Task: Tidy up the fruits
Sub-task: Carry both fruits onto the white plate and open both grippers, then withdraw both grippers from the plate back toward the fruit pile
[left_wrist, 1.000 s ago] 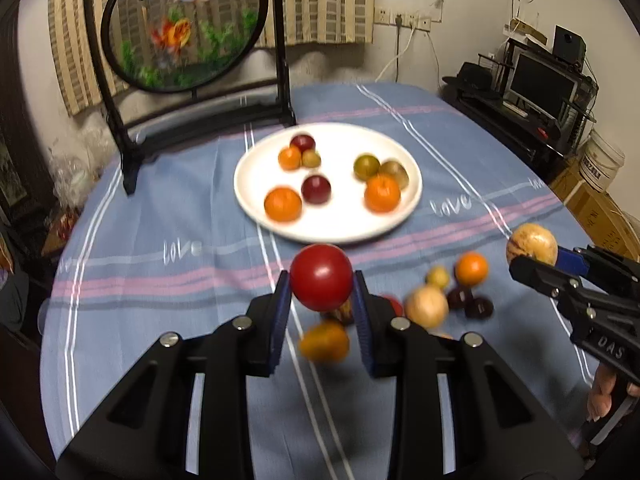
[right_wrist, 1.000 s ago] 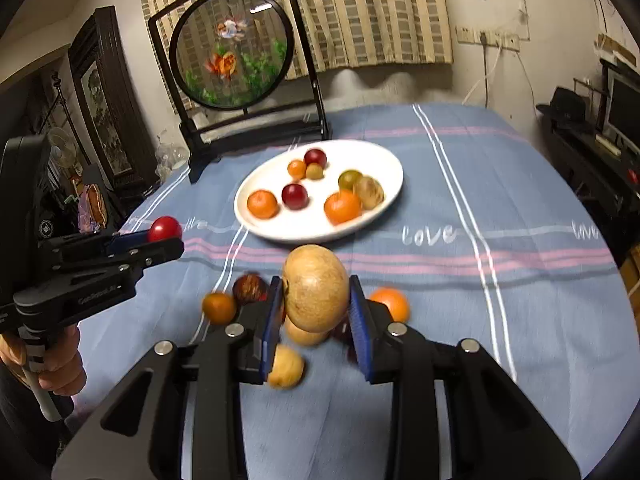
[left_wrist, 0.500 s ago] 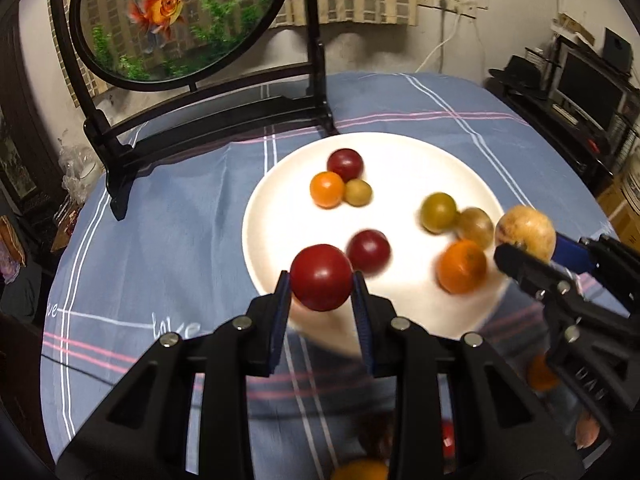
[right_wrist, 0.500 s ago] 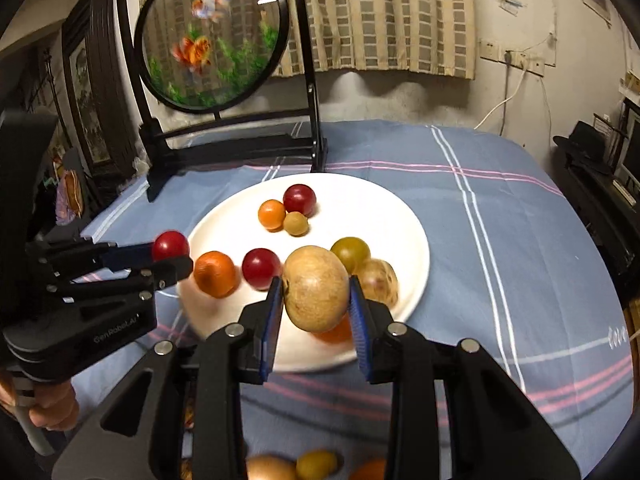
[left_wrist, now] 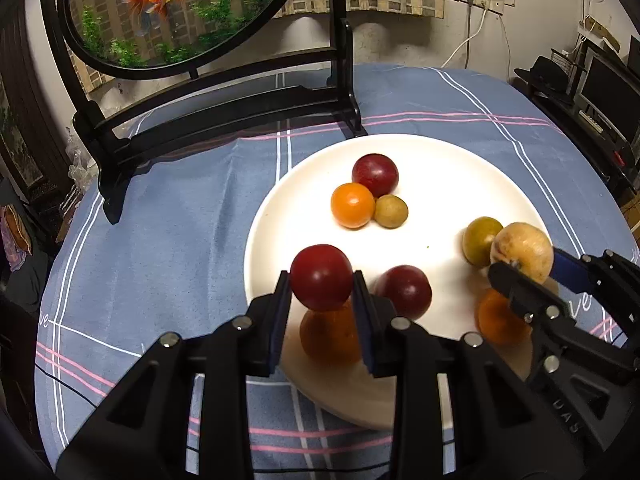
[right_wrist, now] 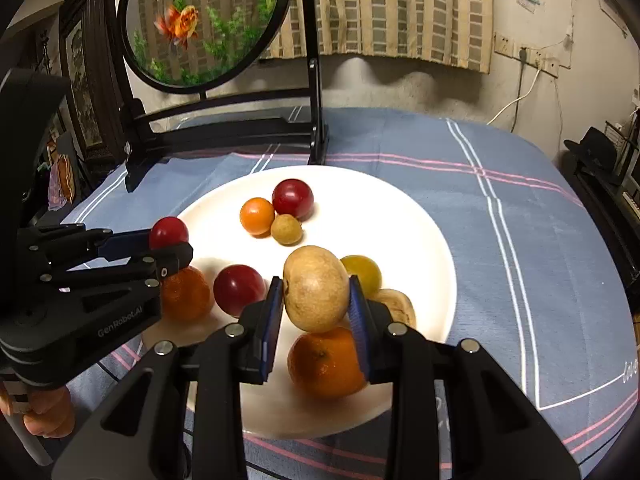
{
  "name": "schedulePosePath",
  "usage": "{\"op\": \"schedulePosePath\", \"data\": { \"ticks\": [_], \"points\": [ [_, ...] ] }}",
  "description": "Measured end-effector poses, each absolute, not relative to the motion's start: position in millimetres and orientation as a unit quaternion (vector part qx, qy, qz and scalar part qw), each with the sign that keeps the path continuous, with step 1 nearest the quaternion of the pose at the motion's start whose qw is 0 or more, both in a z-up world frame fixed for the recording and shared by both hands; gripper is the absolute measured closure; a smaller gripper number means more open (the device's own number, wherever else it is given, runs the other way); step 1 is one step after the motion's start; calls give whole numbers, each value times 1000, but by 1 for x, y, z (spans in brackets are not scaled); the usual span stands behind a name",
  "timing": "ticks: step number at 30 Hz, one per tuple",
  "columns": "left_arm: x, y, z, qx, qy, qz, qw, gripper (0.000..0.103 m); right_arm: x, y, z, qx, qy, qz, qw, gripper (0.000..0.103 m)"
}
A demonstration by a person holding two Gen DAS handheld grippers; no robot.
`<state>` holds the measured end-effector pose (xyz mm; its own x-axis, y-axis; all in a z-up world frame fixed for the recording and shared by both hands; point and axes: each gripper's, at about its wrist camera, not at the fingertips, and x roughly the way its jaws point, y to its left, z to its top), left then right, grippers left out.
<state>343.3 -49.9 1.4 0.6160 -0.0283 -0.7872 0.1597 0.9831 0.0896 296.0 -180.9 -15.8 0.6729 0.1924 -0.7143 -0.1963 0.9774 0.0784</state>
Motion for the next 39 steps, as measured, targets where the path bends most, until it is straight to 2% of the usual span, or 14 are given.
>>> {"op": "schedulePosePath", "data": {
  "ticks": [4, 6, 20, 30, 39],
  "points": [
    [350, -51, -4, 67, 444, -56, 892, 71, 302, -173, -22, -20, 407, 108, 907, 70],
    [353, -49, -7, 54, 453, -53, 888, 37, 303, -169, -25, -28, 416, 107, 902, 70],
    [321, -32, 15, 35, 435, -56, 898, 29, 264, -187, 3, -3, 386, 106, 917, 70],
    [250, -23, 31, 44, 419, -68, 904, 24, 202, -207, 12, 1, 393, 101, 914, 70],
    [184, -12, 26, 39, 418, -77, 905, 24, 142, -228, 4, 58, 402, 92, 909, 69]
  ]
}}
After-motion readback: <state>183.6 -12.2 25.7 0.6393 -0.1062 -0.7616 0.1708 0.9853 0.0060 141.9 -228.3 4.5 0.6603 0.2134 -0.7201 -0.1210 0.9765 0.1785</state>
